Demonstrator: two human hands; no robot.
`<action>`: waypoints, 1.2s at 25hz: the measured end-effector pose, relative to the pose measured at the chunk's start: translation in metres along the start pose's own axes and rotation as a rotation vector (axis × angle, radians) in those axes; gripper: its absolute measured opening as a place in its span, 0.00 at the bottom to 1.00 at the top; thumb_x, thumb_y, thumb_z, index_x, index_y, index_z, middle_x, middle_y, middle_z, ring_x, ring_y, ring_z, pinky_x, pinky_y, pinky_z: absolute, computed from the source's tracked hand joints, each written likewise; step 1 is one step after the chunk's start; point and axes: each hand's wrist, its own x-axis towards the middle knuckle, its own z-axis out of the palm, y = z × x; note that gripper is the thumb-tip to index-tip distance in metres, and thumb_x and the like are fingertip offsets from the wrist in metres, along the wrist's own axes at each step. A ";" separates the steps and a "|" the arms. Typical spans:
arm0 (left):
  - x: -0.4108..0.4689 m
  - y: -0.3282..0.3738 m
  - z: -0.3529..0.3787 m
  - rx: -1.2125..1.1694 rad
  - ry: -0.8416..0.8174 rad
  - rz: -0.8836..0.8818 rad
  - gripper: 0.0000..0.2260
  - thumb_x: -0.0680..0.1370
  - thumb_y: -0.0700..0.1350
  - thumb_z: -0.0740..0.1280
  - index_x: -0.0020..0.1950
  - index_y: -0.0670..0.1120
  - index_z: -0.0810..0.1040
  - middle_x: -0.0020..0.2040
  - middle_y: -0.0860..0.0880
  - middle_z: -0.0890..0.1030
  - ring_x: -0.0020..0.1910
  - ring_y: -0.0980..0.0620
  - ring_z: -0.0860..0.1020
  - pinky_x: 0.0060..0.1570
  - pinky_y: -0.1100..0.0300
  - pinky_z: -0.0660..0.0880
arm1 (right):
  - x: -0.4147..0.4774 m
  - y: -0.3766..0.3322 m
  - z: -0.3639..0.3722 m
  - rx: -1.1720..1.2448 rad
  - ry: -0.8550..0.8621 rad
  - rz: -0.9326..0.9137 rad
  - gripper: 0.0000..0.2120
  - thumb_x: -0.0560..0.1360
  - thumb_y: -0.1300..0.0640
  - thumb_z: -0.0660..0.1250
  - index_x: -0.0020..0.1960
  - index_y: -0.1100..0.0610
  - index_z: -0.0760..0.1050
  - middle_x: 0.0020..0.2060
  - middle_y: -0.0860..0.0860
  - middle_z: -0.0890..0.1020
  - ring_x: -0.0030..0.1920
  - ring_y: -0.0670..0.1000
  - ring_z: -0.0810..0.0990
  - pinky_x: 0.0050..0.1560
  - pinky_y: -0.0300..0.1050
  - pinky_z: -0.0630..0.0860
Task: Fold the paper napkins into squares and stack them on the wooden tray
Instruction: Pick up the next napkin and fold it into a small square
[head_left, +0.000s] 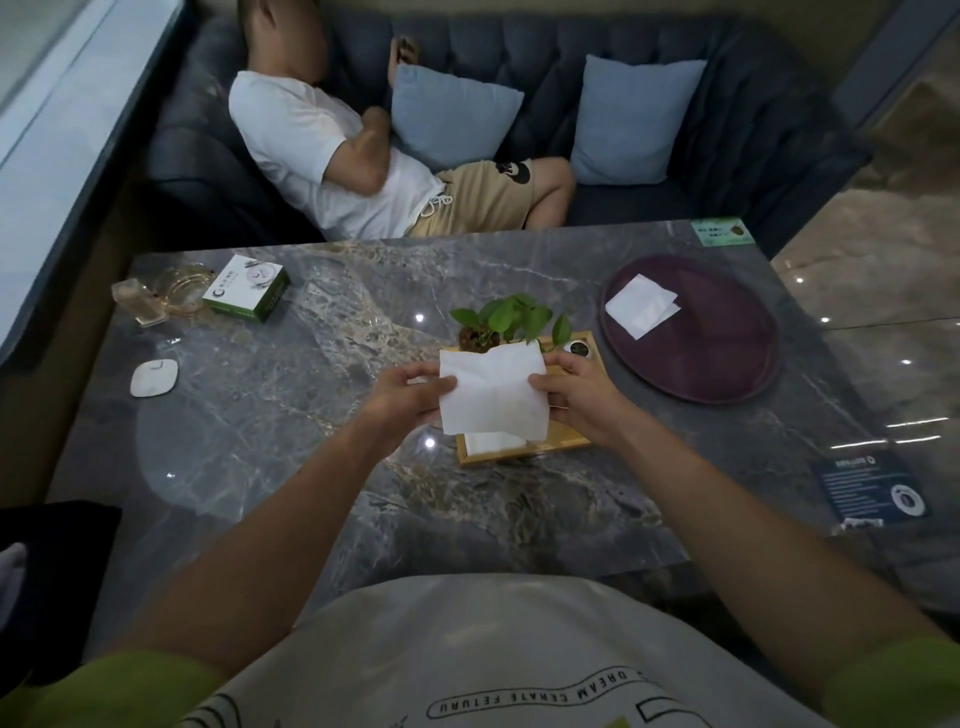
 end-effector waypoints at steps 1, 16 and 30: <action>0.000 0.000 -0.001 -0.002 -0.007 0.003 0.04 0.74 0.36 0.72 0.48 0.41 0.81 0.44 0.43 0.85 0.41 0.48 0.85 0.39 0.58 0.82 | -0.001 -0.001 0.000 0.000 0.001 -0.006 0.11 0.77 0.67 0.65 0.59 0.61 0.73 0.47 0.56 0.81 0.45 0.54 0.80 0.48 0.49 0.78; 0.010 0.016 0.000 -0.068 -0.200 0.122 0.08 0.74 0.35 0.70 0.51 0.43 0.83 0.51 0.42 0.85 0.51 0.45 0.84 0.46 0.56 0.81 | 0.003 -0.020 -0.013 0.038 -0.068 -0.110 0.09 0.76 0.68 0.65 0.48 0.55 0.77 0.42 0.49 0.85 0.44 0.50 0.84 0.42 0.45 0.81; -0.002 0.044 0.001 -0.008 -0.181 0.284 0.15 0.77 0.32 0.65 0.44 0.49 0.86 0.46 0.49 0.87 0.46 0.53 0.84 0.42 0.62 0.80 | -0.002 -0.042 -0.008 -0.011 -0.053 -0.199 0.09 0.76 0.70 0.65 0.56 0.70 0.74 0.49 0.59 0.81 0.50 0.56 0.81 0.53 0.50 0.80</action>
